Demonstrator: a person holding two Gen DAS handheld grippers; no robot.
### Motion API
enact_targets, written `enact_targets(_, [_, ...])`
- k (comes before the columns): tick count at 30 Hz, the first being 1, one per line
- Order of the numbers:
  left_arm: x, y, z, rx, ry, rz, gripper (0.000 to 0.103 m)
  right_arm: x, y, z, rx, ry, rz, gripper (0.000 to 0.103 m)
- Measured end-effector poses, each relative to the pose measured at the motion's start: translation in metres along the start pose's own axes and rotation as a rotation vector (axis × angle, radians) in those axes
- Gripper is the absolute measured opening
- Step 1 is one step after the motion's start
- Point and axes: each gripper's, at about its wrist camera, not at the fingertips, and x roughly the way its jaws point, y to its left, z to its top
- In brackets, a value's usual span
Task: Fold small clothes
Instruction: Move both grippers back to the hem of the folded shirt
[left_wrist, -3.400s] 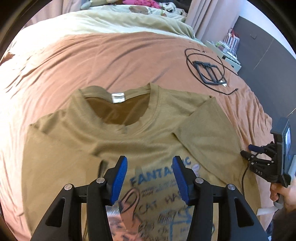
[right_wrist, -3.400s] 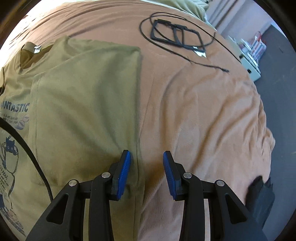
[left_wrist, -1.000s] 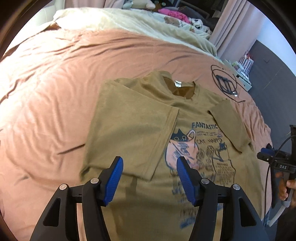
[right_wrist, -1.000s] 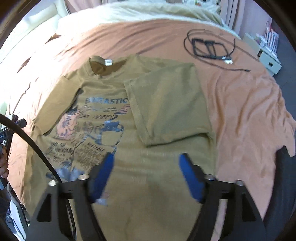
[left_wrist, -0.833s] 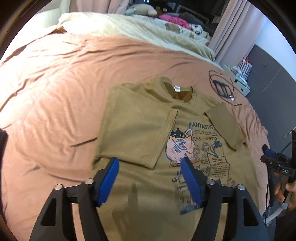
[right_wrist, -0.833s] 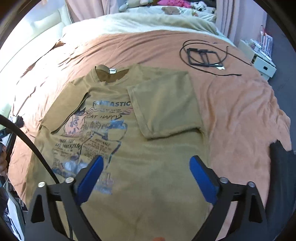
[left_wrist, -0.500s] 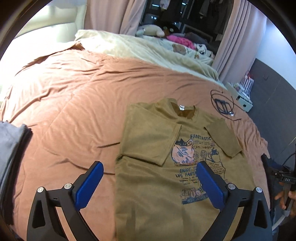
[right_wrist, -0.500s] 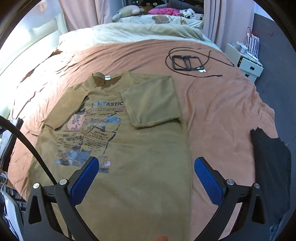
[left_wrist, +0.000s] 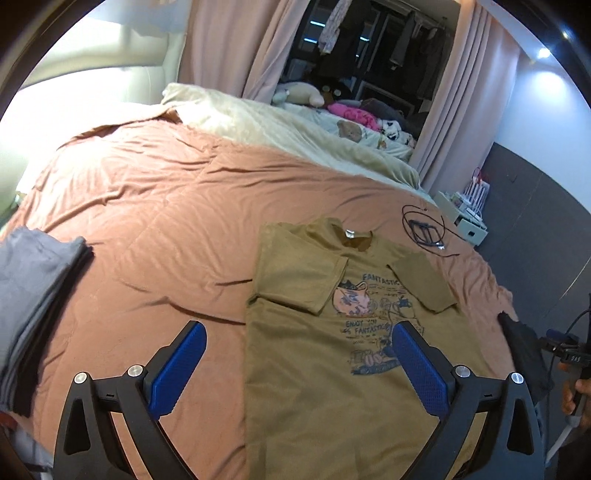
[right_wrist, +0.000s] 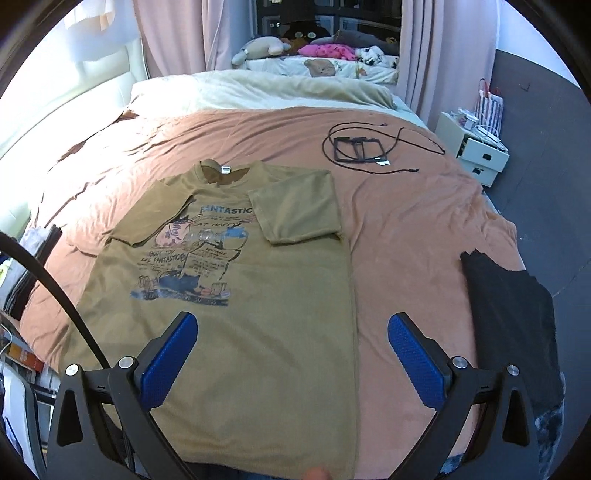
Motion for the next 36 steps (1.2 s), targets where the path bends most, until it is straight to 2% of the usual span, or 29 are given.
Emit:
enact_targets(10, [-0.045,-0.002,-0.042,0.095,-0.029,0.03,0.101,-0.03,-0.023,-0.059,0.026,-0.068,0.022,0.103])
enact_targets(19, [-0.067,-0.003,-0.085,0.123,0.013,-0.027,0.101,-0.055,-0.042,-0.111,0.064,-0.089,0.06,0.103])
enact_targets(27, [-0.08,0.01,-0.118,0.117,0.038,-0.053,0.101,-0.071,-0.043,-0.145,0.058,-0.092,0.038,0.103])
enact_targets(34, [-0.089,0.027,-0.152,0.108,0.072,-0.073,0.092,-0.068,-0.046,-0.172,0.069,-0.078,0.045,0.103])
enact_targets(36, [-0.088,0.031,-0.162,0.115,0.089,-0.081,0.088,-0.066,-0.05,-0.178,0.081,-0.076,0.055,0.1])
